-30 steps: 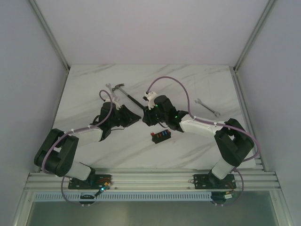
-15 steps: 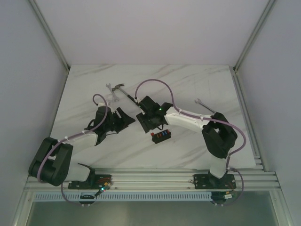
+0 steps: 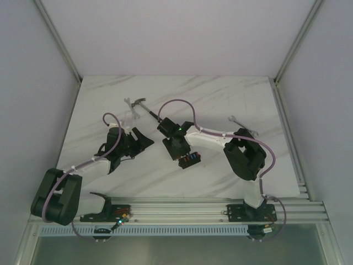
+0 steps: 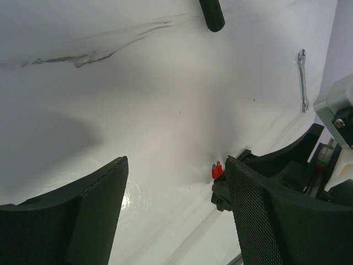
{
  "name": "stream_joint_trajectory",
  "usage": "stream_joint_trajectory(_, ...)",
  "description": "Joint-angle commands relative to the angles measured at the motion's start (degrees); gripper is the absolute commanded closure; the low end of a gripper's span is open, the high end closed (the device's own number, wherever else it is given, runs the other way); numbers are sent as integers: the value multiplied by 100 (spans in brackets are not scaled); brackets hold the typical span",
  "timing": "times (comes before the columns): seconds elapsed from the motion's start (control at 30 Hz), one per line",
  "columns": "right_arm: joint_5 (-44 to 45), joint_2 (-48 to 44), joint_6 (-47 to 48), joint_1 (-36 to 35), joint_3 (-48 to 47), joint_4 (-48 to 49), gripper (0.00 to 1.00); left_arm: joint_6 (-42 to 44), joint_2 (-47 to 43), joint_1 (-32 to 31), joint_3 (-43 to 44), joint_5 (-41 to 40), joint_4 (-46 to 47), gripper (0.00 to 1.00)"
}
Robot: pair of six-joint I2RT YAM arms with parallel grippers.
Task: Snap on the fuse box
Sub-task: Move the fuse to the center of the board.
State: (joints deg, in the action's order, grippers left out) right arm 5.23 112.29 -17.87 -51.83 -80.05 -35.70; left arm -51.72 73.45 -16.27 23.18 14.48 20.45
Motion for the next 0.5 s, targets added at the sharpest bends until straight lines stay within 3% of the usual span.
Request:
stream_joint_trajectory(0.0, 111, 233, -79, -48, -230, -125, 53, 114, -153, 53, -98, -31, -56, 20)
stream_joint_trajectory(0.3, 433, 468, -21, -31, -298, -233, 68, 107, -129, 67, -74, -35, -95, 19)
stream_joint_trajectory(0.47, 507, 737, 485, 107, -613, -63, 71, 88, -120, 84, -68, -50, -109, 19)
